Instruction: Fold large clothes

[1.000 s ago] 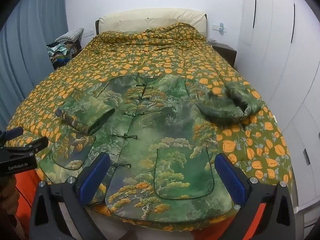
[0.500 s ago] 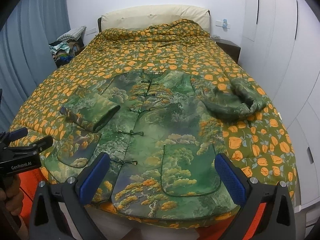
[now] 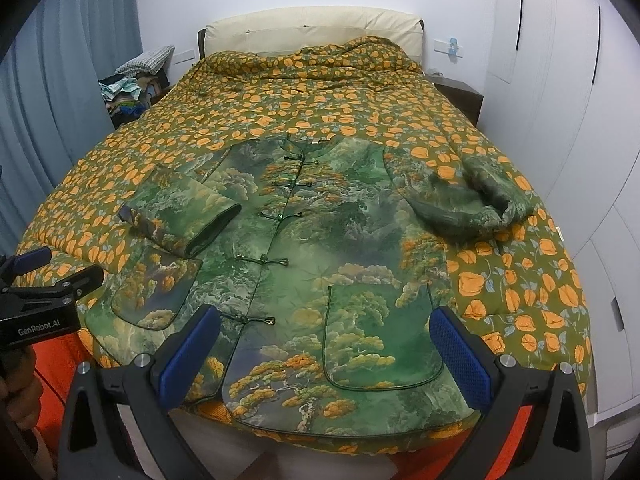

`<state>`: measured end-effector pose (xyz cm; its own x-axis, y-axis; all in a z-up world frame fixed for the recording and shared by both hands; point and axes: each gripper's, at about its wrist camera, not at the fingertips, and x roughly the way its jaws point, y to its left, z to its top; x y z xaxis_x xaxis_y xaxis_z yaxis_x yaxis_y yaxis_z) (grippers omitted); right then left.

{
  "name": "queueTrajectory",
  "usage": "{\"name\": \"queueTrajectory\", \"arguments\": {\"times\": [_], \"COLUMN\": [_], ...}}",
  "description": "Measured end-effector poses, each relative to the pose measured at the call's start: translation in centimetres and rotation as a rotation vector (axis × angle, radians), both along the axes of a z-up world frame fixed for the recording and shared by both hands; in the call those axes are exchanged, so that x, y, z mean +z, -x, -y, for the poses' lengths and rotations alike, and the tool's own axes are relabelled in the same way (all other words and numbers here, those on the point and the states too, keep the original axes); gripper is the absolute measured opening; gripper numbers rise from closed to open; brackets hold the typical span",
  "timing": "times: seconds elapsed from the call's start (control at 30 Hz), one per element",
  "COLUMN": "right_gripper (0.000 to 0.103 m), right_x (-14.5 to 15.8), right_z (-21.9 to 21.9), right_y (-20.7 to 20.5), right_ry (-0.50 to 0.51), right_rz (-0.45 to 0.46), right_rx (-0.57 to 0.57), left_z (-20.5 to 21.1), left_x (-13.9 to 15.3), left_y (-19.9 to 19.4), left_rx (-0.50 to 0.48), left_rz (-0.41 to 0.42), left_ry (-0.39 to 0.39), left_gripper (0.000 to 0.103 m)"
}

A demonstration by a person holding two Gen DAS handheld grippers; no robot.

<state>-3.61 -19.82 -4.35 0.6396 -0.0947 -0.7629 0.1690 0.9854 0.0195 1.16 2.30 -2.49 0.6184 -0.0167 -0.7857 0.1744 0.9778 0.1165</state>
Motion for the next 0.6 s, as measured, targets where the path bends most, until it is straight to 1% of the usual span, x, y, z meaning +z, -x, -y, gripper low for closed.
{"name": "queueTrajectory", "arguments": {"times": [0.6], "right_gripper": [0.103], "right_x": [0.3], "right_z": [0.9], "right_y": [0.3], "right_ry": [0.005], "right_rz": [0.008], "right_rx": [-0.03], "left_z": [-0.1], "left_x": [-0.2], "left_y": [0.2], "left_rx": [-0.001], "left_rz": [0.003], "left_ry": [0.0], "left_gripper": [0.103]}}
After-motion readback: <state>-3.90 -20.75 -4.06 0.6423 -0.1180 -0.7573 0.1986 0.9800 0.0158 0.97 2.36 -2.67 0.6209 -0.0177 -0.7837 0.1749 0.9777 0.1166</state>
